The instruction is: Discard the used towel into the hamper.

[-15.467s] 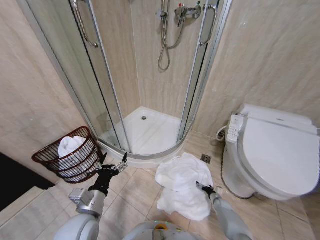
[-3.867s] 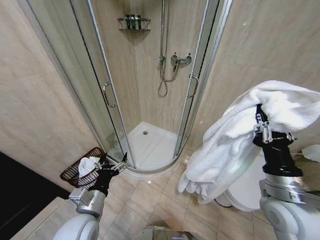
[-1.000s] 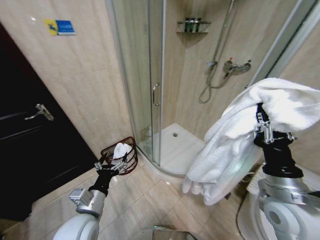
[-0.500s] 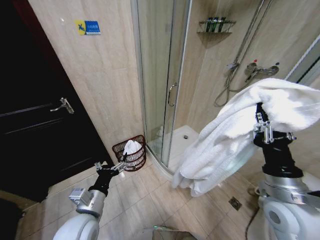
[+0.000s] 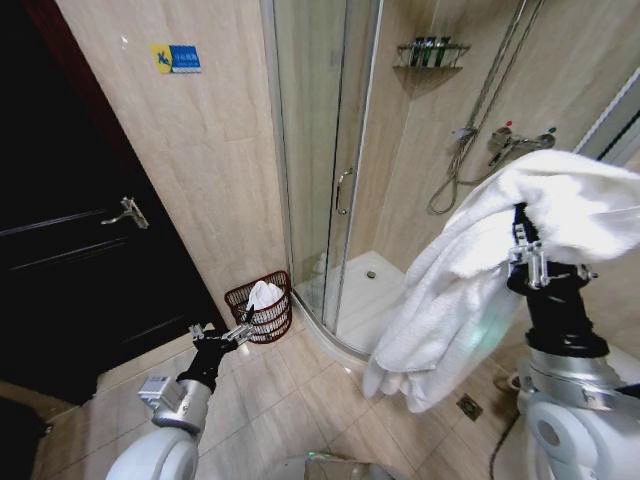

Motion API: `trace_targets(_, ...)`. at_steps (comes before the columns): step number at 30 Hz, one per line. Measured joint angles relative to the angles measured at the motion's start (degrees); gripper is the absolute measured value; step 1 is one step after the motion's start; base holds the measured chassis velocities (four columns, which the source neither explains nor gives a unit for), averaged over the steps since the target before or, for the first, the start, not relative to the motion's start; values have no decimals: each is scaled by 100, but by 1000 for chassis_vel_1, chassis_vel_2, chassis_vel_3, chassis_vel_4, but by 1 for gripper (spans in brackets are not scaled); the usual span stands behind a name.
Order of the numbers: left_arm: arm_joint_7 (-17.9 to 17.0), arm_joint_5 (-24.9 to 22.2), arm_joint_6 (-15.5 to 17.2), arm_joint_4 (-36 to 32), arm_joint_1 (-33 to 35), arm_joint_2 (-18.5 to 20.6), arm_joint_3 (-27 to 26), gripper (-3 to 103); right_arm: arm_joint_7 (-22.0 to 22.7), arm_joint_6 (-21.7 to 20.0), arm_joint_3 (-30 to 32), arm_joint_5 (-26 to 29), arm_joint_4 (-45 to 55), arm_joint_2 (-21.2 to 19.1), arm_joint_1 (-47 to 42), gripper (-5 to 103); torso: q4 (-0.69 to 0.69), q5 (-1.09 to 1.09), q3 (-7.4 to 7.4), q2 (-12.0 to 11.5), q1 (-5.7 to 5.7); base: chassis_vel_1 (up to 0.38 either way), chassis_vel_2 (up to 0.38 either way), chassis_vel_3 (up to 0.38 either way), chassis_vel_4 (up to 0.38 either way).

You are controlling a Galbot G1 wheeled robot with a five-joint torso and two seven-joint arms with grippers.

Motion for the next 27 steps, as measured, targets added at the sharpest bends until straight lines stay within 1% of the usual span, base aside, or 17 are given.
trace_targets(9, 0, 0, 0, 0, 0, 0, 0, 100, -140, 0, 6, -90, 0, 13, 29, 18, 0, 1, 5, 8, 4, 0, 0, 0, 0)
trace_targets(15, 0, 0, 0, 0, 0, 0, 0, 100, -140, -1, -2, -87, 0, 5, 51, 18, 0, 1, 3, 3, 3, 96, 65, -63, -111)
trace_targets(18, 0, 0, 0, 0, 0, 0, 0, 100, -139, 1, -4, -87, 0, 4, 50, 18, 2, -1, 1, 2, 0, 184, 136, -136, -121)
trace_targets(22, 0, 0, 0, 0, 0, 0, 0, 100, -137, 25, 0, -89, 0, 8, 12, 18, 0, -1, -1, -3, -2, 199, 174, -205, -175)
trace_targets(23, 0, 0, 0, 0, 0, 0, 1, 100, -133, 43, -1, -103, 0, 15, 0, 18, -3, 0, -3, -2, -4, 203, 221, -248, -258)
trace_targets(24, 0, 0, 0, 0, 0, 0, 0, 100, -115, 74, -16, -112, 0, 18, 2, 18, -1, 5, -3, -3, -4, 230, 221, -248, -233)
trace_targets(25, 0, 0, 0, 0, 0, 0, 0, 100, -115, 74, -16, -112, 0, 18, 2, 18, -1, 5, -3, -3, -4, 230, 221, -248, -233)
trace_targets(26, 0, 0, 0, 0, 0, 1, 0, 100, -76, 110, -55, -118, 0, 13, 5, 18, -1, -3, -2, -5, -3, 204, 225, -252, -233)
trace_targets(27, 0, 0, 0, 0, 0, 2, -1, 100, -61, 123, -76, -121, 0, 11, 6, 18, 0, -7, -2, -6, -3, 204, 225, -187, -165)
